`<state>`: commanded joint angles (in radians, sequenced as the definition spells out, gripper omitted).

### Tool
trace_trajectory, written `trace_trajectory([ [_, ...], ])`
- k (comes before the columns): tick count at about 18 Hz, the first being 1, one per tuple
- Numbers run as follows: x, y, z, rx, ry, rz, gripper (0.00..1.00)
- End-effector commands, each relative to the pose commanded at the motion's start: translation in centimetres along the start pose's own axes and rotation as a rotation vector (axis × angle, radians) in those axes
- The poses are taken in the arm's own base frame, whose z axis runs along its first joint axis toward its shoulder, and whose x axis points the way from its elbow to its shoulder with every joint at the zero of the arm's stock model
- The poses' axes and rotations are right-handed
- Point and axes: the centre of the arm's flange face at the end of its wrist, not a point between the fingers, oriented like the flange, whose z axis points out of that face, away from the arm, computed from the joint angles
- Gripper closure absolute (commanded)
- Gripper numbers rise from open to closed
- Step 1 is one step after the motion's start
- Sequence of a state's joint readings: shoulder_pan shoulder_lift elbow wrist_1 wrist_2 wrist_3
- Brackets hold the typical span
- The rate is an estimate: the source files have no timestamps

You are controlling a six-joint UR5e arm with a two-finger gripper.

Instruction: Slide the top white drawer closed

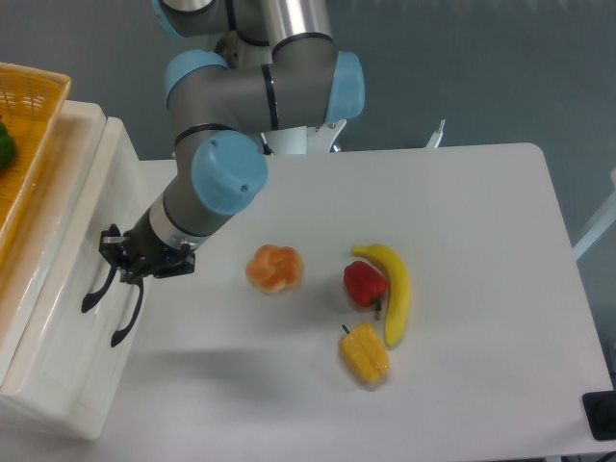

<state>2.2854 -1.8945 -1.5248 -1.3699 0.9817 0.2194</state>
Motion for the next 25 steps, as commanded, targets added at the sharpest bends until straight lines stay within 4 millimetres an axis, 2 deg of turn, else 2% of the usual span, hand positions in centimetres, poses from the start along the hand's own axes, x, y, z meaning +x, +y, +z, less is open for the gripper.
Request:
trace_trajectory([
  [2,-2.0,-0.3,-1.8,0.030,-0.004,-0.031,0.55],
  [3,-3.0,-0.5,-2.9,0.048,-0.008,-0.043,0.44],
  [4,-4.1,-0.7,-4.0,0.063,-0.018,-0.057,0.06],
  [5,-5.1,-0.7,-4.8,0.071,-0.040,-0.070,0.00],
  [9,-9.7,-0.1,-9.3,0.129,-0.156,-0.115,0.00],
  [12,-14.2,0.4,-12.3,0.144,-0.378,-0.099,0.00],
  [14,-15.6,0.8,-13.2,0.108,-0.499,-0.080,0.00],
  [16,-16.6,1.2,-13.6,0.042,-0.596,0.009,0.00],
  [19,-19.3,2.5,-15.7,-0.047,-0.661,0.150,0.00],
  [25,-26.9,6.0,-21.3,-0.149,-0.660,0.417,0.00],
])
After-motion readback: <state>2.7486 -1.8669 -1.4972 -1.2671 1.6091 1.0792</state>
